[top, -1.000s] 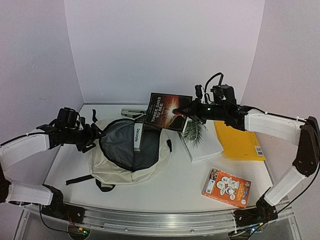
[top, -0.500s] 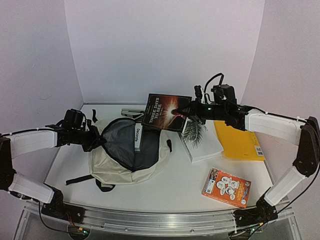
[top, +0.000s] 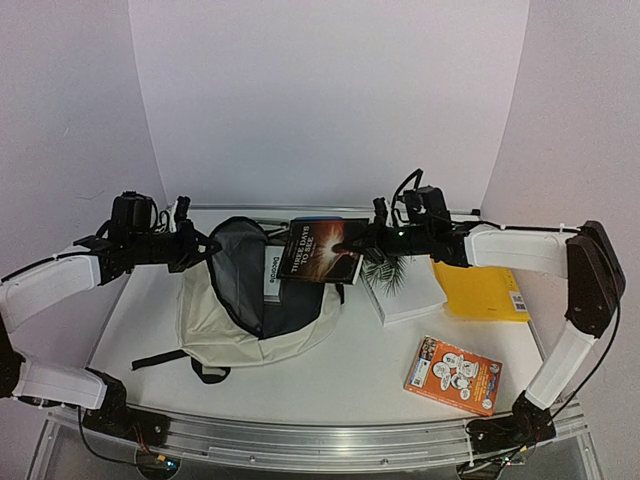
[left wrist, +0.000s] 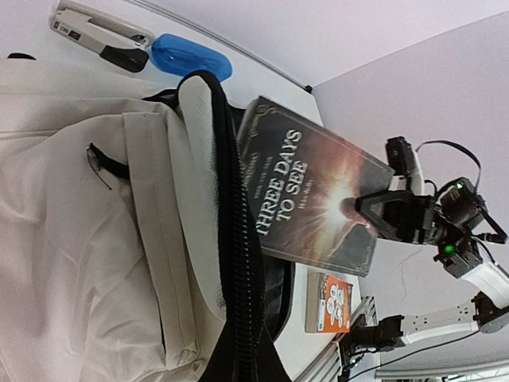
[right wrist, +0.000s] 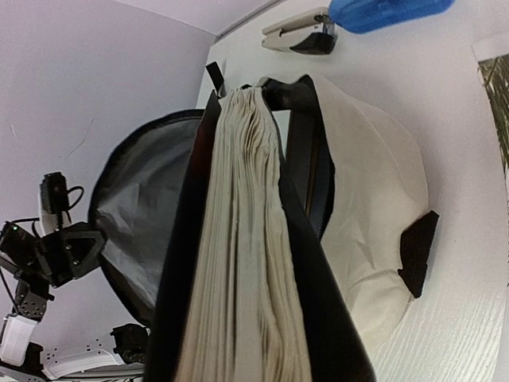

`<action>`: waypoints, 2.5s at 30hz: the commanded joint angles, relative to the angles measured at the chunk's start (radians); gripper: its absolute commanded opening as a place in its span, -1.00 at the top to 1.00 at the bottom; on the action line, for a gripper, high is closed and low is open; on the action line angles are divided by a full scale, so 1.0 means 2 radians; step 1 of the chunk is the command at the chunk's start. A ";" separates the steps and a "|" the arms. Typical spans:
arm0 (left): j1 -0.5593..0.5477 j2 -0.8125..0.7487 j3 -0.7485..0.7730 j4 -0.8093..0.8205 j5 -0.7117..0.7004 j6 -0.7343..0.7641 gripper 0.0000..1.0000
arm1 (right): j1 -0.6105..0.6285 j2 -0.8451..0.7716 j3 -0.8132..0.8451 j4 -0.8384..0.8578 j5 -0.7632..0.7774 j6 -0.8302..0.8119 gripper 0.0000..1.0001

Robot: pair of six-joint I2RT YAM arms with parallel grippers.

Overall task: Pack the student bag
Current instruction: Place the book in the student bag.

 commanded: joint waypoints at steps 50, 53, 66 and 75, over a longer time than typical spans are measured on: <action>0.002 0.024 0.033 0.129 0.146 -0.039 1.00 | 0.086 0.245 0.221 -0.051 0.172 -0.019 -0.31; 0.002 0.023 0.032 0.129 0.145 -0.037 1.00 | 0.085 0.247 0.212 -0.051 0.166 -0.013 -0.33; 0.002 0.029 0.018 0.134 0.145 -0.037 1.00 | 0.103 0.297 0.298 -0.049 0.151 -0.020 0.54; 0.002 0.053 0.008 0.158 0.153 -0.044 1.00 | 0.117 0.356 0.368 -0.025 0.132 -0.019 0.49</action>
